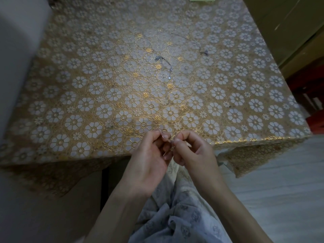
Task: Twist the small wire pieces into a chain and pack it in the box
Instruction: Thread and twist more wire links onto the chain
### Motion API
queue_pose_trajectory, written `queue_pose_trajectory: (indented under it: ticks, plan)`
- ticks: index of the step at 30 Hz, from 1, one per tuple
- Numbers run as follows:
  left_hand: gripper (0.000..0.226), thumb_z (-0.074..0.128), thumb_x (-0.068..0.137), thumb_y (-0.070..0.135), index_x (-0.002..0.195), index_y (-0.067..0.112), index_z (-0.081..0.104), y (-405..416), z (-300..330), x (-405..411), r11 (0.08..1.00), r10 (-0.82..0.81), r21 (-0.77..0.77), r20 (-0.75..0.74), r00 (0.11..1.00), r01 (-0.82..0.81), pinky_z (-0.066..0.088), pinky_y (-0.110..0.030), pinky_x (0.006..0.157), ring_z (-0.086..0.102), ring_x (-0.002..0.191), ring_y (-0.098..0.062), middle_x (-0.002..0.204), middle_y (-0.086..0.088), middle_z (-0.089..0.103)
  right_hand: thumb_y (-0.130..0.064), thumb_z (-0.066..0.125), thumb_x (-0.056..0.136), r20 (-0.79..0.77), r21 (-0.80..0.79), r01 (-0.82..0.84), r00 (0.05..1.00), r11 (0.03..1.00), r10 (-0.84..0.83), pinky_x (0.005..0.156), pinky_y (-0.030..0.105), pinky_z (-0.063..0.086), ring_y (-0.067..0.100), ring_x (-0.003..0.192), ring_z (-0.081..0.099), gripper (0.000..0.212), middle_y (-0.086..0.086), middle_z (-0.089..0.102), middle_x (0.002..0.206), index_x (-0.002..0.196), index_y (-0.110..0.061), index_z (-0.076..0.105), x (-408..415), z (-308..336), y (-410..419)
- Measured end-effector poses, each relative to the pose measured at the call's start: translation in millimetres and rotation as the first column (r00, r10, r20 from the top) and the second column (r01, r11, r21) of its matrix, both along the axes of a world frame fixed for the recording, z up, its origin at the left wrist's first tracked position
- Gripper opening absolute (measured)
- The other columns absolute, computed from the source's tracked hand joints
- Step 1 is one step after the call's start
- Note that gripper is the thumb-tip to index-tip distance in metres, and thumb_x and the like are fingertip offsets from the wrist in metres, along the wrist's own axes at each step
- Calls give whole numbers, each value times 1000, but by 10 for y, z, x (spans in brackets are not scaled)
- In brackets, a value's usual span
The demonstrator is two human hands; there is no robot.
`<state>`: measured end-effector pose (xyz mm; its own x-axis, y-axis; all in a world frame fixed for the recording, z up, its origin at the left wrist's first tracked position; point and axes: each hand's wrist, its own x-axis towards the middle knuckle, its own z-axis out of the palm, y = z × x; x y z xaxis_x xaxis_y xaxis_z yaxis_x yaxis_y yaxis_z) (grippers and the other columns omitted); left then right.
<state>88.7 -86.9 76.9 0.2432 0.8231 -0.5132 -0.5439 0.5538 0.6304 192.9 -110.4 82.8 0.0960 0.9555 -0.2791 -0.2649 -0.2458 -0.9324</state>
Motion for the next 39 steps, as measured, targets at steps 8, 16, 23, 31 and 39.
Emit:
queue_pose_trajectory:
  ticks: [8,16,23,31,39]
  plan:
    - [16,40,95,13,80,16,44,-6,-7,46,998,43,54,-35,998,-42,33,-21,59,42,57,-7,63,5,46,8,50,89,20,-9,-37,999,999,37,47,11,36,-1,47,46,24,-12,53,51,70,-7,51,-37,3,-26]
    - [18,36,98,6,92,15,50,-25,-45,52,996,55,74,-33,998,-53,43,-16,48,49,53,-4,60,6,52,6,51,89,48,0,5,999,1000,-5,45,14,35,3,45,43,24,-10,50,51,69,-8,51,8,-10,-4]
    - [11,40,91,12,92,16,50,-22,-78,54,996,59,57,127,990,-67,35,-24,62,44,62,-9,64,4,47,3,51,89,-10,-88,-14,1000,996,13,48,18,32,7,48,39,24,-3,46,55,69,-10,52,-27,-82,-10]
    - [14,48,82,14,94,20,54,8,-178,63,987,163,-34,242,957,-159,34,-22,72,45,66,-7,67,6,48,5,51,88,7,-87,-50,999,995,51,46,13,36,4,48,41,20,-1,49,56,72,-5,52,-43,-95,1]
    - [21,49,79,17,99,17,55,23,-218,79,981,190,-83,212,959,-177,23,-42,111,49,73,-12,66,5,52,4,55,88,131,13,-12,991,1000,10,51,13,39,0,50,47,21,-5,59,66,71,-9,53,-42,-90,-3]
